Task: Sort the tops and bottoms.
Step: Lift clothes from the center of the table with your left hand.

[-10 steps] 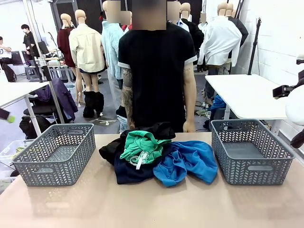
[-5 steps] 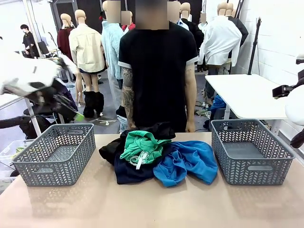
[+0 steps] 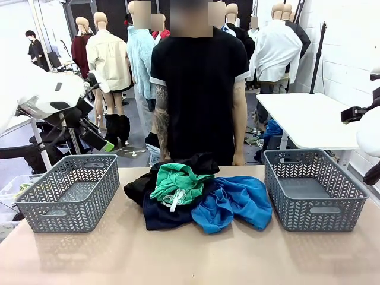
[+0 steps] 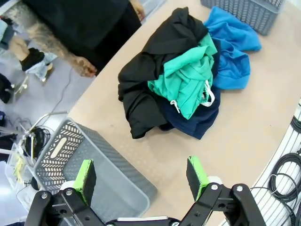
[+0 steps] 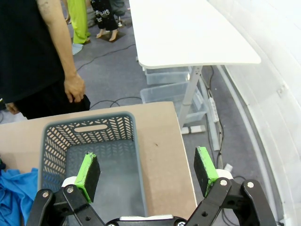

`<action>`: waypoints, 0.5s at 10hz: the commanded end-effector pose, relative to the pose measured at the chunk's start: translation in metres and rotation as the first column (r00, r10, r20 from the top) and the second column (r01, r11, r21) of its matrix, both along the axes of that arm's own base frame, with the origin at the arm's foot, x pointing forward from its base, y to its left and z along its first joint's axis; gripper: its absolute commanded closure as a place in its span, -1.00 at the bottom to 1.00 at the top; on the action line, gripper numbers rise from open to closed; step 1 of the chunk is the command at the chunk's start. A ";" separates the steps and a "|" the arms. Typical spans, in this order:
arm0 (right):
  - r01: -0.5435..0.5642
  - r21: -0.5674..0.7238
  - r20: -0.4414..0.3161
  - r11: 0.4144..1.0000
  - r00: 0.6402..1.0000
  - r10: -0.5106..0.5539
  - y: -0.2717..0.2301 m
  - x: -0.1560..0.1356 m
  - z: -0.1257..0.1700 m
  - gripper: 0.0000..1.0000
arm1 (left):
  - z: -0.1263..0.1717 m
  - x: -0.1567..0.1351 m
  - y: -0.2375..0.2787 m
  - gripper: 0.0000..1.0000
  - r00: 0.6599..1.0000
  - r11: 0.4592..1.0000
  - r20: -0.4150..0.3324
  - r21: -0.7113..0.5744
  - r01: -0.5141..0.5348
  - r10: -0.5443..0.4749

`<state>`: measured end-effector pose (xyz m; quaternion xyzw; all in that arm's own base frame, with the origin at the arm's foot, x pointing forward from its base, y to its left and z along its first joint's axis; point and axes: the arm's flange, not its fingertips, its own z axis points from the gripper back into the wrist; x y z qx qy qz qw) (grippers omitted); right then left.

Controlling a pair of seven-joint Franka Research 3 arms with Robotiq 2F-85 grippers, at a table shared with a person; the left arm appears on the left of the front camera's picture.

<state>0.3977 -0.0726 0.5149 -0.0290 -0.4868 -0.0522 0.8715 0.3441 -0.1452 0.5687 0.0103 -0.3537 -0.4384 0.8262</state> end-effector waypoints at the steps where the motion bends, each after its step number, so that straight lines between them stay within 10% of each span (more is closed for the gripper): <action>1: 0.000 0.000 -0.008 1.000 1.000 0.000 -0.001 0.000 -0.001 -1.00 | -0.005 0.003 -0.005 -1.00 1.000 1.000 -0.011 0.006 0.008 -0.008; 5: 0.000 0.000 -0.008 1.000 1.000 0.000 -0.001 0.000 -0.001 -1.00 | 0.001 0.074 -0.063 -1.00 0.934 0.951 -0.200 0.022 0.308 -0.297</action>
